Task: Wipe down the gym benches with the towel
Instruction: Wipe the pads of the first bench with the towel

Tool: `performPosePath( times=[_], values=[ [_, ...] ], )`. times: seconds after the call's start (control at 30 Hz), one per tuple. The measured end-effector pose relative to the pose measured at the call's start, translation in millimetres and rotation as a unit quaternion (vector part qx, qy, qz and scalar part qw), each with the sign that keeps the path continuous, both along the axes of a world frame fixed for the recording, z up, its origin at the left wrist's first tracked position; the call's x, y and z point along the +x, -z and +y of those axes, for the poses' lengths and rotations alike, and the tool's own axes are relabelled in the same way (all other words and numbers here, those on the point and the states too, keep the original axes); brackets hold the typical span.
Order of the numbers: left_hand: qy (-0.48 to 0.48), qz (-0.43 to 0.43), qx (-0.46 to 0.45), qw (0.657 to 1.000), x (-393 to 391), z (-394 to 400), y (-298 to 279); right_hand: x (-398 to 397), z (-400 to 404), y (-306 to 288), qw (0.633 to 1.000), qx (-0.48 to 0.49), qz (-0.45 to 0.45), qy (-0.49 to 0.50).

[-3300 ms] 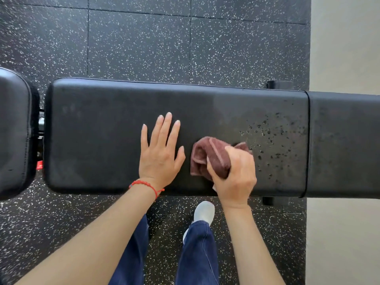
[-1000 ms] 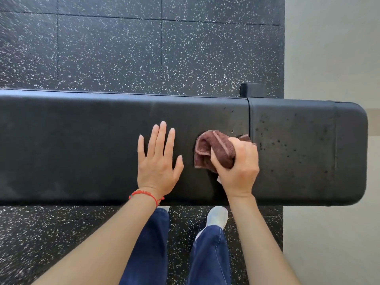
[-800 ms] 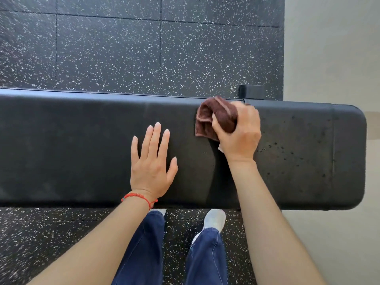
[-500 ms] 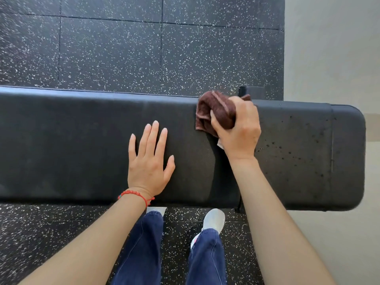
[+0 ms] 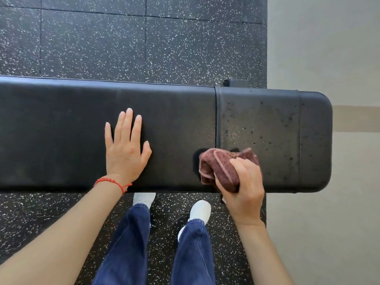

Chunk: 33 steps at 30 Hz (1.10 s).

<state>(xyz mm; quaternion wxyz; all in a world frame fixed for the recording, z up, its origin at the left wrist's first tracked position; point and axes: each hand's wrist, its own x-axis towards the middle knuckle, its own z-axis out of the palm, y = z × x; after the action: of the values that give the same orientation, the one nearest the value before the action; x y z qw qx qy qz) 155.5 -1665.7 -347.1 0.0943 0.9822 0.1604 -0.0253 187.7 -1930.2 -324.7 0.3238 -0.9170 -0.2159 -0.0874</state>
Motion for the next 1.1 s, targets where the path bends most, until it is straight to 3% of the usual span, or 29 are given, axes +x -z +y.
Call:
performPosePath(
  times=[0.1,0.27,0.73,0.93,1.1],
  values=[
    [-0.032,-0.027,-0.013,0.999,8,-29,-5,-3,-6,12,0.999,-0.008,0.014,0.030],
    [0.036,-0.013,-0.024,0.999,31,-83,-3,17,6,24,0.996,0.000,-0.022,0.085],
    [0.033,-0.019,0.011,0.999,31,-84,11,127,53,25,0.987,0.022,-0.049,0.154],
    [0.033,-0.018,0.010,0.999,32,-84,11,100,38,20,0.991,0.062,-0.019,0.116],
    [0.032,-0.014,0.011,0.999,32,-84,12,34,1,16,0.993,0.042,0.006,0.112]
  ],
)
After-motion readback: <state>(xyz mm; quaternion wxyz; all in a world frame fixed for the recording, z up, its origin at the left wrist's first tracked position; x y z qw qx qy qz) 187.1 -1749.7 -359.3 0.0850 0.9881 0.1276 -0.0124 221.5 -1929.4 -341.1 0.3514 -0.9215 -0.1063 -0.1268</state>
